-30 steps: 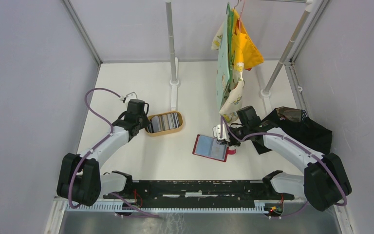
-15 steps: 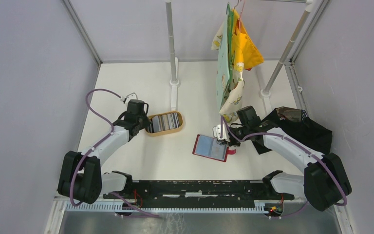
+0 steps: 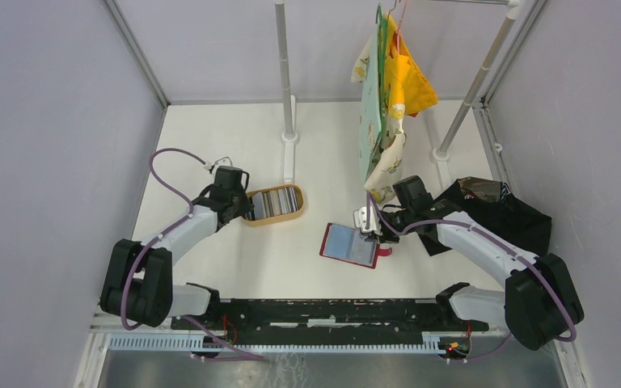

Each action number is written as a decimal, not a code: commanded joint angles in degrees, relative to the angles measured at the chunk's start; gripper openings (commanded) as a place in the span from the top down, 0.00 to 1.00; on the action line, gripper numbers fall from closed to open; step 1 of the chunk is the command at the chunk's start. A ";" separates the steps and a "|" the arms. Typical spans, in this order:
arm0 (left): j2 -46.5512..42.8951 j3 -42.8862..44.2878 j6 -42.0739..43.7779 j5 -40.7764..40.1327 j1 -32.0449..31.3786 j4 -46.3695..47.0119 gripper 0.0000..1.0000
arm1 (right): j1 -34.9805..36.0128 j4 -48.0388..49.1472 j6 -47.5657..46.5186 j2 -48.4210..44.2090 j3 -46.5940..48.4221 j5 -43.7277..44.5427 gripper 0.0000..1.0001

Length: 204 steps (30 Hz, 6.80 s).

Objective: Put the credit cards into the card holder
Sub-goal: Pick up the credit card from the storage box, then insert the credit card into the card holder.

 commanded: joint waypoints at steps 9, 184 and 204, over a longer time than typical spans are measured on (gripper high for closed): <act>3.83 2.59 1.19 1.55 0.40 1.95 0.78 | -0.12 -0.14 -0.84 -0.10 1.76 -1.88 0.77; -0.78 -20.28 -2.27 25.56 -38.80 79.86 0.98 | -0.53 38.77 50.50 0.57 -8.20 -31.45 0.76; -2.58 -20.05 0.71 28.92 -38.81 75.07 0.98 | -2.73 31.19 45.37 -2.30 -4.12 -35.20 0.64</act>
